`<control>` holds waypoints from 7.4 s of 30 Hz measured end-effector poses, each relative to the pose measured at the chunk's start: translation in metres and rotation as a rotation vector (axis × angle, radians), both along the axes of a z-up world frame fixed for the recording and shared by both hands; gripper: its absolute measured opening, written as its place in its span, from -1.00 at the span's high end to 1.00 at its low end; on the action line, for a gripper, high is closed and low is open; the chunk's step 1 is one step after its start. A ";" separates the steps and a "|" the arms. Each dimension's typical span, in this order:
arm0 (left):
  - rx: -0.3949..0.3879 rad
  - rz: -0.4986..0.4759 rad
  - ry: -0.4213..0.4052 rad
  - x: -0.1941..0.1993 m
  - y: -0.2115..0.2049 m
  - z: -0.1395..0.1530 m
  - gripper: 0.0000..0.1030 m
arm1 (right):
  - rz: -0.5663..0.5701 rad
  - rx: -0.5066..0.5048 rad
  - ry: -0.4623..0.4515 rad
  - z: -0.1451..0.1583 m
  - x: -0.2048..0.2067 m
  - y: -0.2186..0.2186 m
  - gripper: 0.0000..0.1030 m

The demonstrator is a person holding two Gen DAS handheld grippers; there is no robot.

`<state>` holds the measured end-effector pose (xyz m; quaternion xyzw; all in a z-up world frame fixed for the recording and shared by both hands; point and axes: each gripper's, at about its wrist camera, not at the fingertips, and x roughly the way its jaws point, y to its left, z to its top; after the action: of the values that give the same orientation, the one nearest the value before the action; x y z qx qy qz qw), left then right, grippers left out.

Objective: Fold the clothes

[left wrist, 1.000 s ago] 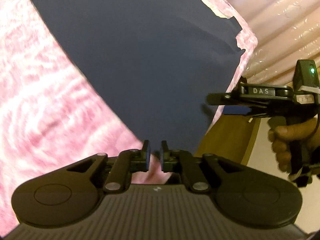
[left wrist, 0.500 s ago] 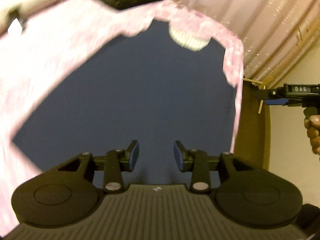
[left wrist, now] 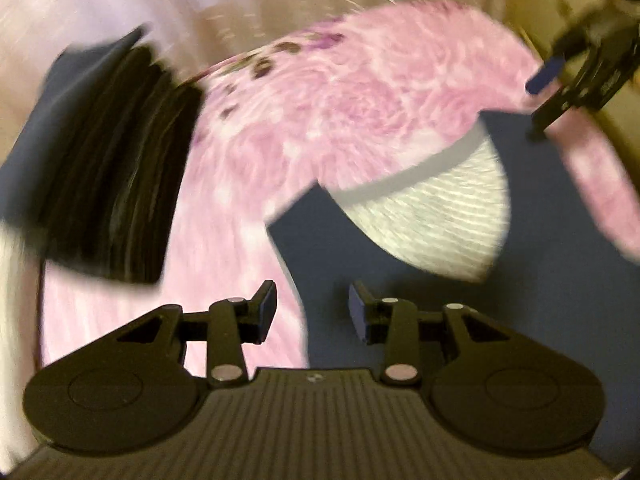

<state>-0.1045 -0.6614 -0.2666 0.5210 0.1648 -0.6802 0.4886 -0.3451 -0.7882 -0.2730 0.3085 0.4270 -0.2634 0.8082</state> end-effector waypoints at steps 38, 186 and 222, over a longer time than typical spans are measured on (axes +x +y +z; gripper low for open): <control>-0.042 -0.337 -0.189 0.037 0.204 0.062 0.99 | 0.368 -0.145 -0.057 0.127 0.028 0.257 0.99; -0.261 1.038 0.054 -0.186 0.526 -0.076 0.44 | 0.845 -0.207 -0.292 -0.012 0.038 0.247 -0.27; -0.375 0.894 -0.315 -0.305 0.517 -0.095 0.52 | 0.774 -0.219 -0.413 -0.029 -0.100 0.252 0.79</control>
<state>-0.4093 -0.1441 -0.3621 0.3991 0.1708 -0.3355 0.8360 -0.4454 -0.5362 -0.3022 0.0847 0.3104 0.0815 0.9433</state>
